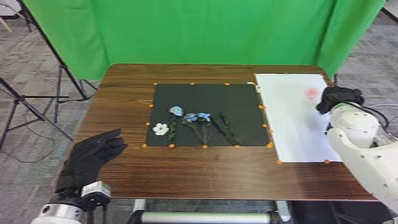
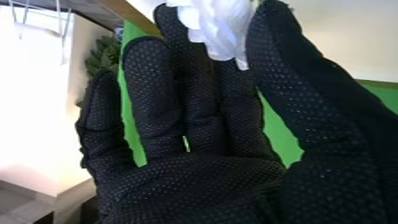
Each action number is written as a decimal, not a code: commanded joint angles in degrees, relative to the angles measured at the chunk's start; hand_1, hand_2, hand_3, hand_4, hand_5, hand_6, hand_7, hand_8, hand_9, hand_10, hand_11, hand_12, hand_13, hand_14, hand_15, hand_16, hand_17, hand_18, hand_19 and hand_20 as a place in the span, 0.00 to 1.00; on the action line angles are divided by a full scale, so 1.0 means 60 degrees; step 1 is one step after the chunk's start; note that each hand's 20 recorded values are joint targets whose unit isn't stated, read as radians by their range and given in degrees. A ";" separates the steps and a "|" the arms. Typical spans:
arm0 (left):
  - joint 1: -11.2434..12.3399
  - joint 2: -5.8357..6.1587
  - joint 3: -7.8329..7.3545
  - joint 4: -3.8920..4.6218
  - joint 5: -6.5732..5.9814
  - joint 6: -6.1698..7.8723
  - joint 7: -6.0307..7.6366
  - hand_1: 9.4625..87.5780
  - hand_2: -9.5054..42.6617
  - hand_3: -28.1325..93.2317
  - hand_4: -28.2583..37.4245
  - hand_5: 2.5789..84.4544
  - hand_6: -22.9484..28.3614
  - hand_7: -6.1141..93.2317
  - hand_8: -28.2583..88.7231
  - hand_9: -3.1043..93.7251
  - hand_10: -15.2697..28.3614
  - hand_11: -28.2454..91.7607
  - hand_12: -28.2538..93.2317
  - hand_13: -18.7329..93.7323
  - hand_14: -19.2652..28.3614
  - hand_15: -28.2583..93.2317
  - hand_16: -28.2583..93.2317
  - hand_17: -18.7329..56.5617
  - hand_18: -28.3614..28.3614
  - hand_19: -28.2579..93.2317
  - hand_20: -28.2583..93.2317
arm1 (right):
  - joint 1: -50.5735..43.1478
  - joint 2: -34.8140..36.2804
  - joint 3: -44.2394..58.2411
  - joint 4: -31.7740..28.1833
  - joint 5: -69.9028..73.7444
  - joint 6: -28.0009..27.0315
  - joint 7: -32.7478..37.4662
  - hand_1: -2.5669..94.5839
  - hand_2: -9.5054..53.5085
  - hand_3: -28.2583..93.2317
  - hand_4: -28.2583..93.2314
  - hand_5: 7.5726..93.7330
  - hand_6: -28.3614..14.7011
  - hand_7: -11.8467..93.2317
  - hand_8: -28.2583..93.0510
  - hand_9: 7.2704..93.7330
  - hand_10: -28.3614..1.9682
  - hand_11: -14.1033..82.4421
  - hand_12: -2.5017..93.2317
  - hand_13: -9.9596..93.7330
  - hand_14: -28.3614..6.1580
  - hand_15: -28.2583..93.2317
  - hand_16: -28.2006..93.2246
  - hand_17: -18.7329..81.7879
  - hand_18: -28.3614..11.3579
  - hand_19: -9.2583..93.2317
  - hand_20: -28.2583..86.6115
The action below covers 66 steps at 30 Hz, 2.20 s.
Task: Arrange flowers
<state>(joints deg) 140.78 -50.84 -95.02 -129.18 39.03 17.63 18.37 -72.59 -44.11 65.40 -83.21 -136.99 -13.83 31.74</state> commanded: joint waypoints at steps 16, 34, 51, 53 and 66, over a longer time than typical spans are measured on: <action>0.0261 -0.0145 -0.0124 -0.0069 -0.0006 0.0093 -0.0071 0.27 0.30 0.89 0.29 0.59 0.76 0.21 0.17 0.47 0.88 0.58 0.32 0.45 1.00 0.75 0.13 0.16 0.90 0.74 0.37 | 0.0575 0.0434 -0.1404 -0.0889 -0.0083 0.2906 -0.0045 0.57 0.00 0.85 0.00 0.87 0.74 0.36 0.22 0.99 0.81 0.30 0.43 0.75 0.71 0.80 0.52 0.40 0.13 0.85 0.64; 0.0179 -0.0069 -0.0201 -0.0065 0.0038 0.0029 -0.0272 0.27 0.31 0.89 0.29 0.59 0.76 0.21 0.17 0.47 0.88 0.58 0.32 0.45 1.00 0.75 0.13 0.16 0.90 0.75 0.37 | 0.1715 -0.1358 -0.3765 -0.1914 0.0054 0.2975 -0.1299 0.58 0.00 0.85 0.00 0.88 0.72 0.34 0.24 0.99 0.80 0.30 0.43 0.75 0.70 0.80 0.53 0.40 0.11 0.85 0.64; 0.0135 -0.0197 -0.0340 -0.0032 0.0139 -0.0156 -0.0520 0.27 0.31 0.89 0.29 0.59 0.76 0.21 0.17 0.47 0.88 0.58 0.32 0.45 1.00 0.75 0.13 0.16 0.90 0.75 0.37 | 0.1305 -0.2508 -0.4324 -0.1837 -0.0333 0.2674 -0.1370 0.58 0.00 0.86 0.00 0.88 0.72 0.34 0.24 0.99 0.79 0.31 0.43 0.75 0.69 0.80 0.54 0.39 0.11 0.85 0.64; 0.0131 -0.0227 -0.0350 -0.0028 0.0143 -0.0176 -0.0540 0.27 0.31 0.89 0.29 0.59 0.76 0.21 0.17 0.47 0.88 0.58 0.32 0.45 1.00 0.75 0.13 0.16 0.90 0.75 0.36 | 0.1263 -0.2564 -0.4311 -0.1792 -0.0409 0.2641 -0.1388 0.57 0.00 0.86 0.00 0.88 0.72 0.34 0.24 0.99 0.79 0.31 0.43 0.75 0.69 0.80 0.54 0.39 0.11 0.85 0.64; 0.0133 -0.0046 -0.0222 -0.0035 0.0016 -0.0033 -0.0329 0.27 0.30 0.89 0.29 0.59 0.76 0.21 0.17 0.47 0.88 0.58 0.32 0.45 1.00 0.75 0.13 0.16 0.90 0.75 0.36 | 0.1415 -0.2506 -0.4440 -0.1592 -0.0605 0.2833 -0.1193 0.57 0.00 0.87 0.00 0.86 0.71 0.34 0.24 0.97 0.76 0.30 0.43 0.72 0.69 0.80 0.54 0.37 0.12 0.85 0.64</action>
<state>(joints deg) 140.95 -51.46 -96.62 -129.22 39.60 17.22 15.94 -65.08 -59.54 39.21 -93.14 -139.63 1.58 23.81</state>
